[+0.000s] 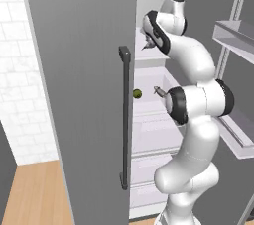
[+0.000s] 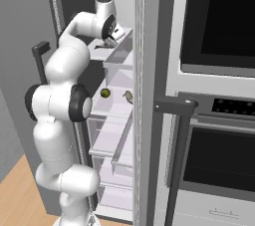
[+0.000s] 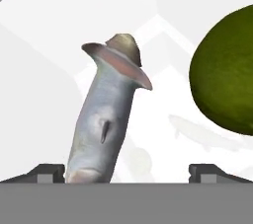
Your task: Place one lime and one fish in each tupperware on the nearby counter, to pack two identical lunches.
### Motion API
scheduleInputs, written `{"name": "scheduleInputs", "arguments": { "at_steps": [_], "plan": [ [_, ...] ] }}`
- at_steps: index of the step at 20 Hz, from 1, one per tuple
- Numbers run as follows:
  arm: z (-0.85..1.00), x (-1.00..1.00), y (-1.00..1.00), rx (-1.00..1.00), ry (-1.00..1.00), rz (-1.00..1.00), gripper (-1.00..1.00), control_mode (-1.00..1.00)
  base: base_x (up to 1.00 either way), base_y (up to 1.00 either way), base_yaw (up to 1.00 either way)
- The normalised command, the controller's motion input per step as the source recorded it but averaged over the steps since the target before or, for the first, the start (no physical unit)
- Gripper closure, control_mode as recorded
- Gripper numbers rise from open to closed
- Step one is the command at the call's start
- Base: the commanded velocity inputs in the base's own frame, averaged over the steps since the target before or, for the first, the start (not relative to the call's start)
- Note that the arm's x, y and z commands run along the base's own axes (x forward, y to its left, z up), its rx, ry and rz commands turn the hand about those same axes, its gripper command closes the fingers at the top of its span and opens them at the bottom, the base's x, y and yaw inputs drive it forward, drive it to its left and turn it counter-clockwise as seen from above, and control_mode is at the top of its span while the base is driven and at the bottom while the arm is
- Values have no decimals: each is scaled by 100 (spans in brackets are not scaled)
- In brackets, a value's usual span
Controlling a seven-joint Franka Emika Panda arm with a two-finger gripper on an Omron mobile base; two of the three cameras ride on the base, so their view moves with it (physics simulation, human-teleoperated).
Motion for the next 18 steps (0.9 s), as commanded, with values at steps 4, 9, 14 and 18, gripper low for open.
{"name": "scheduleInputs", "arguments": {
  "at_steps": [4, 9, 14, 18],
  "plan": [
    [0, 39, 0, 0, 0, 1, -100, -100, 0, 0, 0],
    [-6, 49, 0, 0, 3, 0, -100, -100, 0, 0, 0],
    [-40, 25, -1, 5, 6, 1, -100, -100, 0, 0, 0],
    [-93, -6, 0, 7, 10, 1, -100, -100, 0, 0, 0]
  ]
}}
